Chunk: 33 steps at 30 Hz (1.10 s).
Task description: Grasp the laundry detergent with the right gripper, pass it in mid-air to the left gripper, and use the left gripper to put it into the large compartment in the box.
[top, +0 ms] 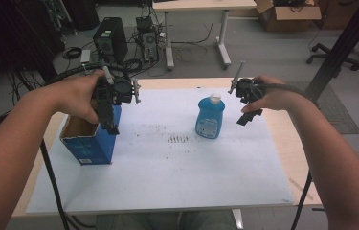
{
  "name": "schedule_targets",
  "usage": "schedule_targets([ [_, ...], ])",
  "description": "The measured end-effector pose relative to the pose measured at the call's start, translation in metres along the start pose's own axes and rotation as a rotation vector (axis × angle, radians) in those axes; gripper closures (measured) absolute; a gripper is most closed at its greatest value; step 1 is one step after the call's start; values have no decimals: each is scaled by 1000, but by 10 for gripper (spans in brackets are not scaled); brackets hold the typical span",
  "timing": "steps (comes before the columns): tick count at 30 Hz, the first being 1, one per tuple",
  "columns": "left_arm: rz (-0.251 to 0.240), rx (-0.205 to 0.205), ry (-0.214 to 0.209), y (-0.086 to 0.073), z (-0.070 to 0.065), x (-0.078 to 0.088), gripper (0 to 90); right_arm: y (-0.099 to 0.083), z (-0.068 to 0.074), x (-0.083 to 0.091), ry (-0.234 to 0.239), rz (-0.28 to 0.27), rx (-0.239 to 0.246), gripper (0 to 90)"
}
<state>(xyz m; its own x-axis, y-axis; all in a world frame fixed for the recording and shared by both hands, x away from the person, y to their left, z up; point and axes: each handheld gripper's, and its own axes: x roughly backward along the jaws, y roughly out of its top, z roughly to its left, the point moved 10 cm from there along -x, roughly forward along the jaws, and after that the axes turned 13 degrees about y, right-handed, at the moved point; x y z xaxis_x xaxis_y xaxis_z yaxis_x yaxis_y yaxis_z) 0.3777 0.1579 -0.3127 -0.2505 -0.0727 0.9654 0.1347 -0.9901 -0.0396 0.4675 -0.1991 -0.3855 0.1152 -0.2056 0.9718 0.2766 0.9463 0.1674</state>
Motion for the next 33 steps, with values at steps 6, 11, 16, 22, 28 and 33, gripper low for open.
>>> schedule_targets([
  [6, 1, 5, -2, 0, -2, -1, 2, -1, -1, -2, 0, -25, -5, 42],
  [11, -4, -1, -2, 3, -6, -1, 2, -2, 2, -5, 2, -59, 0, 43],
  [16, -9, -16, -5, 8, -12, -3, 2, -4, 4, -10, 4, -88, -1, 45],
  [22, -14, -24, -6, 11, -17, -3, 2, -5, 4, -16, 6, -128, 4, 45],
  [28, -26, -40, -9, 16, -24, -6, 2, -3, 3, -25, 4, -166, 10, 44],
  [33, -27, -58, -21, 20, -31, -12, 2, 3, 2, -37, 16, -214, -1, 45],
])
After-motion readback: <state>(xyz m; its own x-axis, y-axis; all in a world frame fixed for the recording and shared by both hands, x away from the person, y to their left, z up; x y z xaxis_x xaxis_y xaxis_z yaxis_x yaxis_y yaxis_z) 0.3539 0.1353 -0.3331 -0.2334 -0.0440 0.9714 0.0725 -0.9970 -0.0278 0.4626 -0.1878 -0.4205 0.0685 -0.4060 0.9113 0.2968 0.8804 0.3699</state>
